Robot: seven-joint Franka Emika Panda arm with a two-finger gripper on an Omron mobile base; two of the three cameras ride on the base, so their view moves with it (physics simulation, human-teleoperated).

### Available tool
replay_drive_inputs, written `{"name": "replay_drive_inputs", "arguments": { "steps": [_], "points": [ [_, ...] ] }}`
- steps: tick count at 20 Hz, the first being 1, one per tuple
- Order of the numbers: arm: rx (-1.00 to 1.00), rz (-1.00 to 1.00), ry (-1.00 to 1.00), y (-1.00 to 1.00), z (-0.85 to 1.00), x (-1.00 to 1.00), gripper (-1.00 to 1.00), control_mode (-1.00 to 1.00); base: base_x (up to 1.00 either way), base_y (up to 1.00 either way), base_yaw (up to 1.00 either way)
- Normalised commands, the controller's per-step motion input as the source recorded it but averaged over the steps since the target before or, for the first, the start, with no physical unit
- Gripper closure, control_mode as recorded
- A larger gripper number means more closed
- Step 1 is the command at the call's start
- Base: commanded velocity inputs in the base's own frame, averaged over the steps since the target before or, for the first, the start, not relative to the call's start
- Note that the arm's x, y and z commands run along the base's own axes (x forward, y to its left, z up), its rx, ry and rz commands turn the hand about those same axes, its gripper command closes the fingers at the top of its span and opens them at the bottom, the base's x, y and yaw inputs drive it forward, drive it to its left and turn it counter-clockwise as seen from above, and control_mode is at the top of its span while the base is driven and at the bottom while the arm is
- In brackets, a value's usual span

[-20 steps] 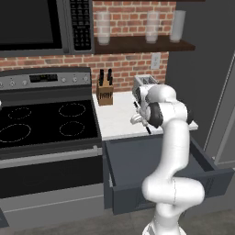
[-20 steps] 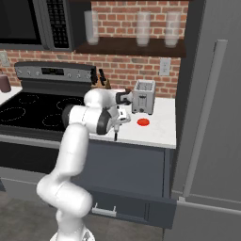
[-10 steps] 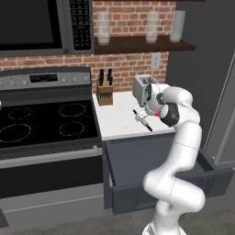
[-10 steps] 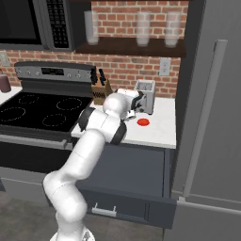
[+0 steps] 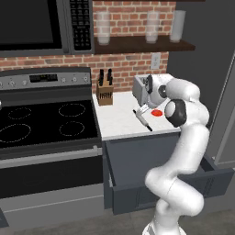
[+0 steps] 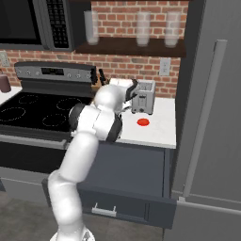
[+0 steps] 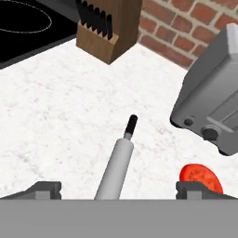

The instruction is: Pick the rolling pin from the drawer and place it on the counter.

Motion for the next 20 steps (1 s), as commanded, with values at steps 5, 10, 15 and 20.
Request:
{"name": "replay_drive_inputs", "arguments": {
  "steps": [5, 10, 15, 20],
  "points": [
    [-0.30, 0.06, 0.15, 0.12, 1.00, -0.79, -1.00, -1.00, 0.00, 0.00, 0.00],
    [-0.21, 0.10, 0.02, 0.00, 0.94, -1.00, -1.00, -1.00, 0.00, 0.00, 0.00],
    [-0.09, 0.15, 0.00, -0.05, 0.82, -1.00, -1.00, -1.00, 0.00, 0.00, 0.00],
    [0.00, 0.15, -0.04, -0.36, 0.57, -1.00, -1.00, -1.00, 0.00, 0.00, 0.00]
  ]
}}
